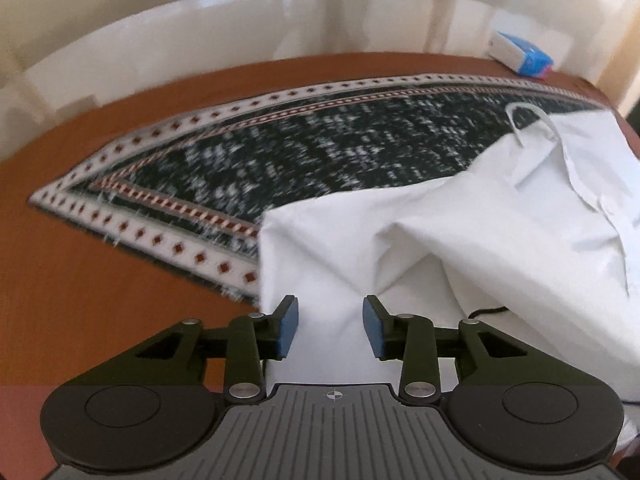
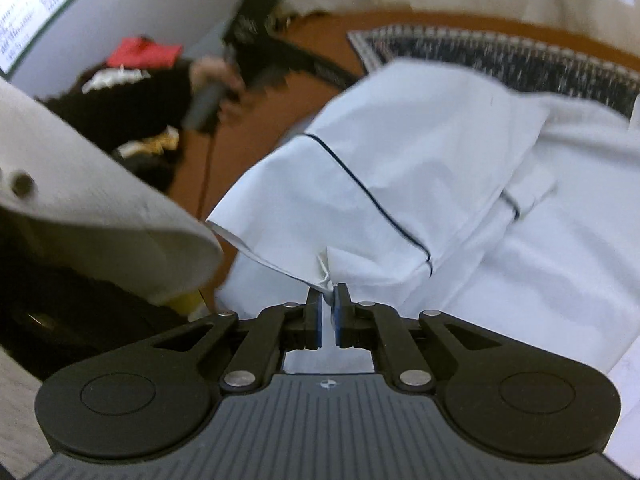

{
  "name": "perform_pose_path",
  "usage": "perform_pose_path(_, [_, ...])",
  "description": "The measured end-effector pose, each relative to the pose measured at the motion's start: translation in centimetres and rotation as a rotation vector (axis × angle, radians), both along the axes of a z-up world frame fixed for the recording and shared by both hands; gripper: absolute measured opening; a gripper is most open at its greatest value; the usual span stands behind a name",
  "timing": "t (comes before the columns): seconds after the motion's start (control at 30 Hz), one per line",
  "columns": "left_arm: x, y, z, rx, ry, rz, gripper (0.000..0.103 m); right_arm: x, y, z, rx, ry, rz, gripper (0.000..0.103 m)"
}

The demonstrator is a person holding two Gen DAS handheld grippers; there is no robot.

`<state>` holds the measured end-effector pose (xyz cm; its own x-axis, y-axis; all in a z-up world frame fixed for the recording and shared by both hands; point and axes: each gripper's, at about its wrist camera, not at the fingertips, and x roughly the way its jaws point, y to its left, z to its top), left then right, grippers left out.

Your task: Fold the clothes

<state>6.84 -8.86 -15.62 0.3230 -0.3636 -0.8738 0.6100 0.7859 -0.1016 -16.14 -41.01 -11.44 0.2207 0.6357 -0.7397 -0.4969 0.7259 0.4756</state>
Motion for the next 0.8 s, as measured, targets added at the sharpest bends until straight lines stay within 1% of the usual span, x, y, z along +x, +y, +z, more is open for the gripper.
perform_pose_path(0.07, [-0.3,0.8,0.4,-0.015,0.008,0.021,0.055,-0.2,0.4,-1.0,-0.013,0.03,0.026,0.013])
perform_pose_path(0.23, [-1.3,1.1,0.9,-0.008,0.004,0.021,0.057,-1.9,1.2,-2.6,-0.106,0.093,0.153,0.013])
perform_pose_path(0.3, [-1.6,0.9,1.0,-0.014,0.003,0.019,0.057,-1.9,0.7,-2.4,-0.127,0.104,0.162,0.013])
perform_pose_path(0.37, [-1.8,0.7,1.3,-0.033,0.004,0.025,0.06,-1.3,-0.8,-1.5,-0.114,0.093,0.107,0.013])
perform_pose_path(0.43, [-1.8,0.5,1.6,-0.053,0.009,0.035,0.06,0.1,-2.7,-0.3,-0.06,0.079,0.003,0.015])
perform_pose_path(0.47, [-1.9,0.3,1.7,-0.056,0.004,0.036,0.06,0.8,-3.6,0.2,-0.027,0.077,-0.051,0.023])
perform_pose_path(0.5, [-2.1,0.2,1.9,-0.056,-0.003,0.03,0.06,1.5,-4.4,0.4,0.006,0.086,-0.098,0.034])
perform_pose_path(0.57, [-2.6,0.0,2.2,-0.044,-0.016,0.014,0.06,2.3,-5.1,0.3,0.037,0.102,-0.146,0.045])
perform_pose_path(0.63, [-3.3,0.0,2.3,-0.026,-0.027,-0.004,0.06,2.6,-4.9,-0.5,0.057,0.131,-0.162,0.045])
perform_pose_path(0.7, [-4.0,0.1,2.4,-0.014,-0.035,-0.014,0.06,2.6,-4.8,-1.9,0.091,0.183,-0.197,0.045])
perform_pose_path(0.8, [-4.8,0.4,2.3,-0.022,-0.022,-0.019,0.06,2.4,-4.7,-3.7,0.16,0.247,-0.271,0.045])
